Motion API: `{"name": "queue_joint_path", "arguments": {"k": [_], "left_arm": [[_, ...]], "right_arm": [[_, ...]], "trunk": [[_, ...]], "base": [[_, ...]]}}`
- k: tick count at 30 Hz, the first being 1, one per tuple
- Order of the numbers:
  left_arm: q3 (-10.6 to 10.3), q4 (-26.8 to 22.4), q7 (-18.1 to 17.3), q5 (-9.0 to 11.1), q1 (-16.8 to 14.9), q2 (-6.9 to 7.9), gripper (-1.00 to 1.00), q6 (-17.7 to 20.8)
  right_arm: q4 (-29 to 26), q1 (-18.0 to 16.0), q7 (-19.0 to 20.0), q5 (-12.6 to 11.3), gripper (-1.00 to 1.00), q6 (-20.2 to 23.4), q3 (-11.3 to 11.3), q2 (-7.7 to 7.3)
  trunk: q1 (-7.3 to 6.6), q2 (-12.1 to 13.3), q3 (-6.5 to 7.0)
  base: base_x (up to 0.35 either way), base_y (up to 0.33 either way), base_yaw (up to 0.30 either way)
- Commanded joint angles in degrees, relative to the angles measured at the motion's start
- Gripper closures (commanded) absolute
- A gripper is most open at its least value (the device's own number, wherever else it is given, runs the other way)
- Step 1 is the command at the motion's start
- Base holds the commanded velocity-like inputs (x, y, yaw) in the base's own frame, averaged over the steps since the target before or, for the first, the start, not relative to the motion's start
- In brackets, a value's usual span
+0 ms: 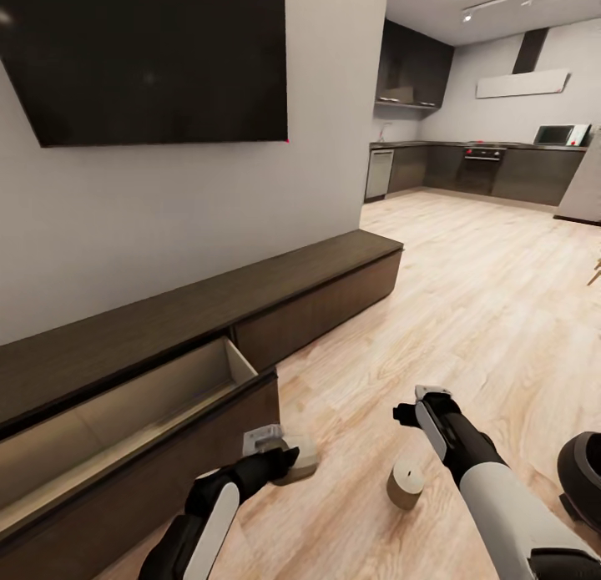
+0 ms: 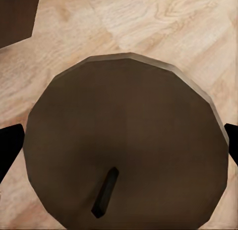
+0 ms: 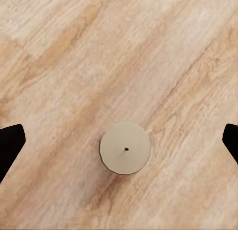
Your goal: Place each of the two pumpkins and all three candles from the living room inside a cabinet in the living room (use any cabinet), then make sure every cabinet is closed, and position the cauldron so it is next to a table in the living room.
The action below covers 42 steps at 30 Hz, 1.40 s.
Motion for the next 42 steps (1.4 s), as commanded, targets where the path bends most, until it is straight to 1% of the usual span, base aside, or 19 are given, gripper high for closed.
{"name": "queue_joint_path", "arguments": {"k": [1,3,4,6,7,9,10,11,14,15,20,21,22,23,26,29,33,38,42], "left_arm": [[-2.0,-1.7,2.7,1.3,-0.1,-0.01,1.0,2.1],[-3.0,-3.4,4.1,2.5,-0.1,-0.05,1.0,2.9],[-4.1,-6.1,6.0,4.9,0.0,-0.04,1.0,3.7],[-5.2,-8.6,8.1,7.9,0.0,0.01,1.0,4.7],[-6.0,-10.6,10.4,11.5,0.0,0.14,1.0,6.0],[-6.5,-12.2,12.8,14.9,-0.1,0.26,1.0,7.1],[-7.3,-14.1,15.6,19.2,-0.7,0.3,1.0,8.3],[-7.8,-14.8,16.5,21.1,-2.3,0.21,1.0,8.8],[-8.3,-14.8,17.6,23.1,-6.4,0.08,1.0,10.3],[-8.4,-14.5,17.8,23.6,-7.5,0.06,1.0,10.7],[-8.4,-10.9,20.6,29.0,-15.3,0.06,1.0,12.1],[-8.5,-9.7,23.2,31.8,-17.8,-0.02,1.0,12.3],[-8.6,-9.3,24.6,33.3,-18.9,-0.04,1.0,12.4],[-8.7,-8.7,27.2,36.0,-20.6,-0.07,1.0,12.4],[-8.8,-8.2,30.2,39.2,-22.6,-0.04,1.0,12.5],[-9.0,-9.3,31.2,40.3,-23.3,0.19,1.0,12.7],[-10.7,-11.8,32.4,41.2,-24.7,0.36,1.0,13.4],[-12.1,-9.1,32.6,41.8,-28.8,0.17,1.0,14.5],[-12.4,-9.1,32.8,41.7,-28.6,0.36,1.0,14.3]], "right_arm": [[2.2,-1.5,-0.4,-0.6,-1.0,0.2,0.0,0.49],[4.1,-2.7,-0.4,-0.7,-1.0,0.2,0.0,0.79],[5.9,-3.8,-0.3,-0.7,-1.0,0.2,0.0,1.06],[7.2,-4.5,-0.3,-0.8,-1.0,0.2,-0.1,1.24],[8.0,-5.0,-0.2,-0.9,-1.0,0.1,-0.1,1.35],[8.5,-5.3,0.0,-0.9,-1.0,0.1,-0.2,1.42],[9.6,-6.3,0.2,-0.9,-1.0,0.1,-0.4,1.34],[11.1,-7.6,0.3,-1.0,-1.0,0.1,-0.4,1.2],[14.1,-9.2,0.7,-1.0,-1.0,-0.1,-0.5,1.02],[14.6,-9.5,0.7,-1.1,-1.0,-0.2,-0.5,1.0],[16.1,-9.7,0.9,-0.9,-1.0,-1.5,-0.2,0.98],[16.4,-9.7,0.9,-1.0,-1.0,-2.0,-0.3,0.96],[16.4,-9.7,1.0,-1.0,-1.0,-2.2,-0.4,0.96],[16.6,-9.7,1.0,-1.0,-1.0,-2.5,-0.5,0.93],[16.7,-9.7,1.0,-1.0,-1.0,-3.0,-0.6,0.92],[16.7,-9.7,1.0,-1.0,-1.0,-3.3,-0.6,0.92],[16.9,-9.7,1.1,-0.9,-1.0,-4.2,-0.5,0.78],[17.3,-10.1,3.2,-0.7,-1.0,-4.7,-0.5,-0.06],[17.1,-10.1,4.0,-0.7,-1.0,-4.8,-0.2,-0.34]], "trunk": [[-0.01,0.0,-0.05],[-0.01,0.0,-0.05],[-0.01,0.0,-0.05],[-0.01,0.0,-0.05],[-0.01,0.0,-0.05],[0.01,0.0,-0.28],[0.04,-0.1,-0.5],[0.07,-0.1,-0.72],[0.14,-0.1,-1.38],[0.17,-0.1,-1.61],[0.3,-0.2,-2.71],[0.32,-0.2,-2.94],[0.35,-0.2,-3.16],[0.37,-0.2,-3.38],[0.45,-0.3,-4.04],[0.53,-0.3,-4.71],[0.63,-0.4,-5.59],[0.76,-0.4,-6.7],[0.86,-0.5,-7.59]], "base": [[0.004,-0.003,-0.007],[0.003,-0.002,-0.005],[0.002,-0.001,-0.003],[0.001,-0.001,-0.002],[0.001,-0.001,-0.001],[0.0,0.0,0.0],[0.0,0.0,0.0],[0.0,0.0,0.0],[0.0,0.0,0.0],[0.0,0.0,0.0],[0.0,0.0,0.0],[0.0,0.0,0.0],[0.0,0.0,0.0],[0.0,0.0,0.0],[0.0,0.0,0.0],[0.0,0.0,0.0],[0.0,0.0,0.0],[0.0,0.0,0.0],[0.0,0.0,0.0]]}}
